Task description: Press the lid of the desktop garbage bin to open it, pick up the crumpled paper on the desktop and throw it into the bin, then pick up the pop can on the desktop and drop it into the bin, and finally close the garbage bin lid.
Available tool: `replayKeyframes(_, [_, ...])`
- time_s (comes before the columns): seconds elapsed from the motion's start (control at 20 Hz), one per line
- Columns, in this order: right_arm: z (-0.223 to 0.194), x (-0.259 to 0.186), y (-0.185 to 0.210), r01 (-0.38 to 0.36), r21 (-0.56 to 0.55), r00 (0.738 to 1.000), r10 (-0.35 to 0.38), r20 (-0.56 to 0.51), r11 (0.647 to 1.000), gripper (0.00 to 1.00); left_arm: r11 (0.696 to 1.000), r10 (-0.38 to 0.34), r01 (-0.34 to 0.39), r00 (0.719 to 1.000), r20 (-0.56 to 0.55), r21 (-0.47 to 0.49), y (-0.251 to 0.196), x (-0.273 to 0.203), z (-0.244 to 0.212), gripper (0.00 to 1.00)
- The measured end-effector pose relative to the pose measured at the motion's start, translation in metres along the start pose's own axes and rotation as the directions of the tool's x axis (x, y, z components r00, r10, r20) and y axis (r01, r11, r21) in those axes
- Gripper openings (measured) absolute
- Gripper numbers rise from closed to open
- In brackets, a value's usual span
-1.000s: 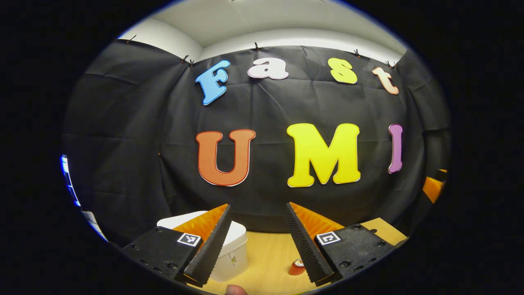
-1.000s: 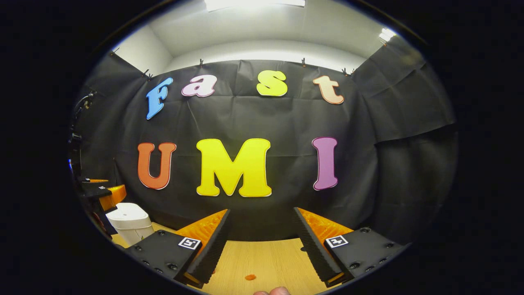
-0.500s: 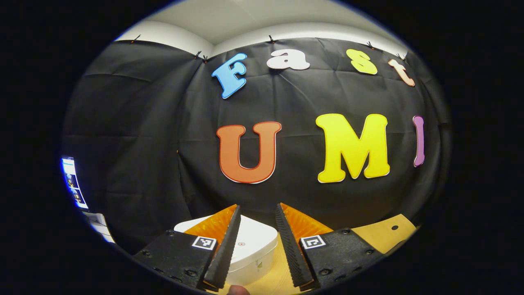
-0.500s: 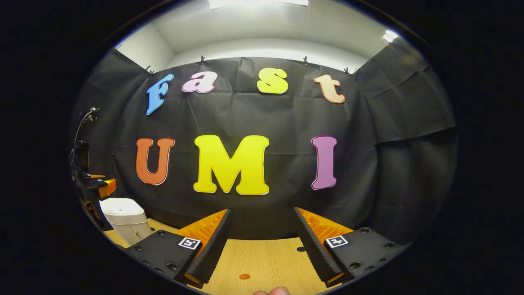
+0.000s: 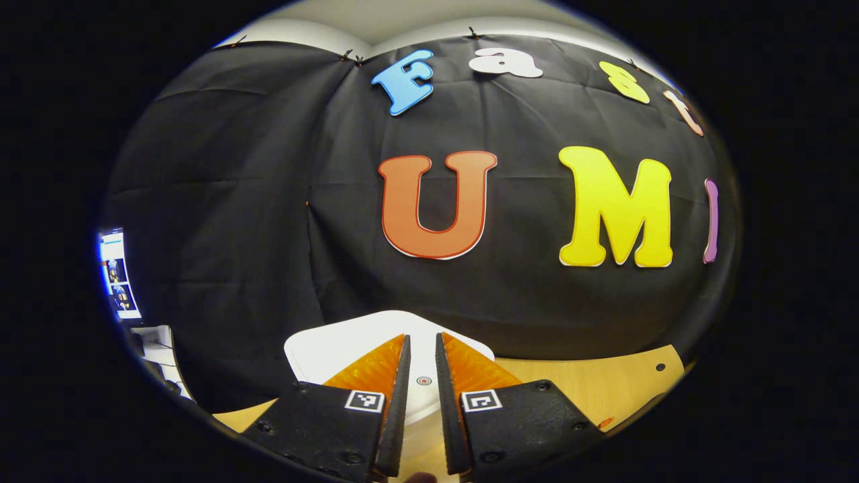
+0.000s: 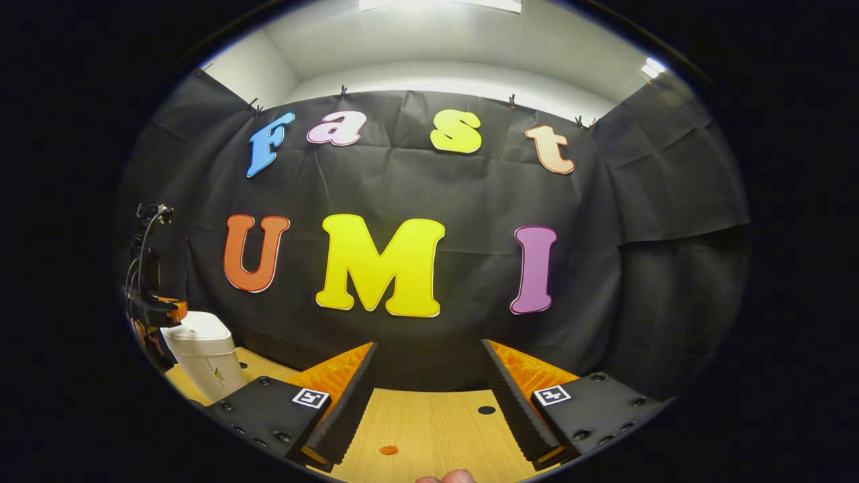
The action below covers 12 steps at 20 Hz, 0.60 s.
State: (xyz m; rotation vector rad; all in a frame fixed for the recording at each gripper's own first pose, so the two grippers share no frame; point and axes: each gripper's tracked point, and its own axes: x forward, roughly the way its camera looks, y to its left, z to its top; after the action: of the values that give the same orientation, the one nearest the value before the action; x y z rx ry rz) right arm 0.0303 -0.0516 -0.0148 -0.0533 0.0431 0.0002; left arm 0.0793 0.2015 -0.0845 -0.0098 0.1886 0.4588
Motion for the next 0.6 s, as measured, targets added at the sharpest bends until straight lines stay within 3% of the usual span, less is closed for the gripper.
replayKeyframes(0.15, [-0.003,0.004,0.001,-0.002,-0.007,1.0,0.002,-0.012,1.0,0.94,1.0,0.013,-0.012,0.999,-0.03,0.016,0.001,0.013,-0.012,0.25])
replayKeyframes(0.2, [-0.005,0.005,0.002,-0.002,-0.009,1.0,0.002,-0.014,1.0,0.94,1.0,0.017,-0.016,0.999,-0.045,0.017,0.003,0.017,-0.016,0.31])
replayKeyframes(0.25, [-0.006,0.008,0.003,-0.004,-0.013,1.0,0.004,-0.016,1.0,0.94,1.0,0.019,-0.019,0.998,-0.058,0.016,0.002,0.02,-0.02,0.22])
replayKeyframes(0.6, [-0.02,0.018,0.013,-0.025,-0.016,0.999,0.024,-0.044,1.0,0.94,0.999,0.036,-0.035,0.995,-0.098,0.01,0.002,0.025,-0.04,0.14])
